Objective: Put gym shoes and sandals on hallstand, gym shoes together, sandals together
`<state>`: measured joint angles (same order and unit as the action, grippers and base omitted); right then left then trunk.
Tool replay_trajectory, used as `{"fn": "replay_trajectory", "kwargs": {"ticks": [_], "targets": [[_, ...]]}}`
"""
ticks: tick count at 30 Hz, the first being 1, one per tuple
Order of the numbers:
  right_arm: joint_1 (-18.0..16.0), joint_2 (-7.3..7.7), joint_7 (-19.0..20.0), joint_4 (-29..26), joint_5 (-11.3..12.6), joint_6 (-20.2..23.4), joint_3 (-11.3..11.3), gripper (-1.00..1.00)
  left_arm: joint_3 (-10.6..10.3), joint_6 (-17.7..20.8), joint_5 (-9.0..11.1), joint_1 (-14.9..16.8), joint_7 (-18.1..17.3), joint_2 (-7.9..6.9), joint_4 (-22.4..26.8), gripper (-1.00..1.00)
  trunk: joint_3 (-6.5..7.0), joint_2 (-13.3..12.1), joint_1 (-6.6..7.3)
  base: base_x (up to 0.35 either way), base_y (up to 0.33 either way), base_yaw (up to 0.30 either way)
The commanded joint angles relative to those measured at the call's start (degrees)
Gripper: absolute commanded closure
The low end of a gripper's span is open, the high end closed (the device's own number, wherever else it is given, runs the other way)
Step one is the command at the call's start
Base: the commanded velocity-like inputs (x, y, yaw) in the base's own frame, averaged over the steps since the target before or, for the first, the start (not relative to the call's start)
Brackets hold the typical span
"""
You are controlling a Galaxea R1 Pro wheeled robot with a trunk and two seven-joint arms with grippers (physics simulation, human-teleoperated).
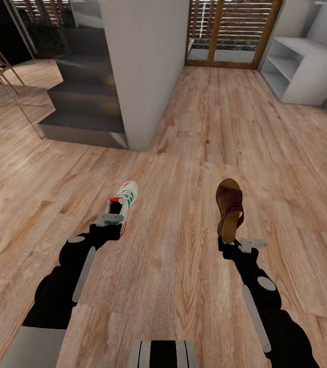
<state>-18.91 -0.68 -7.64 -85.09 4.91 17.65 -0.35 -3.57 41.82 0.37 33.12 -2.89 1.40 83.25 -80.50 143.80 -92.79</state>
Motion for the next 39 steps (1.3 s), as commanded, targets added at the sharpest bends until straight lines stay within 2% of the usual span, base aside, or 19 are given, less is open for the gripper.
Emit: {"fn": "replay_trajectory", "kwargs": {"ticks": [1, 39], "targets": [[0.0, -0.02, -0.4, -0.1, 0.7, 0.3, 0.0, 1.00, 0.1, 0.3, 0.0, 0.0, -0.2, 0.01, 0.1, 1.00, 0.27, 0.0, 0.03, 0.000, 0.000, -0.204], [0.0, -0.02, -0.4, -0.1, 0.7, 0.3, 0.0, 1.00, 0.0, 0.3, 0.1, 0.0, -0.2, 0.04, 0.0, 1.00, 11.66, -0.5, 1.01, 0.000, 0.000, -0.205]]}}
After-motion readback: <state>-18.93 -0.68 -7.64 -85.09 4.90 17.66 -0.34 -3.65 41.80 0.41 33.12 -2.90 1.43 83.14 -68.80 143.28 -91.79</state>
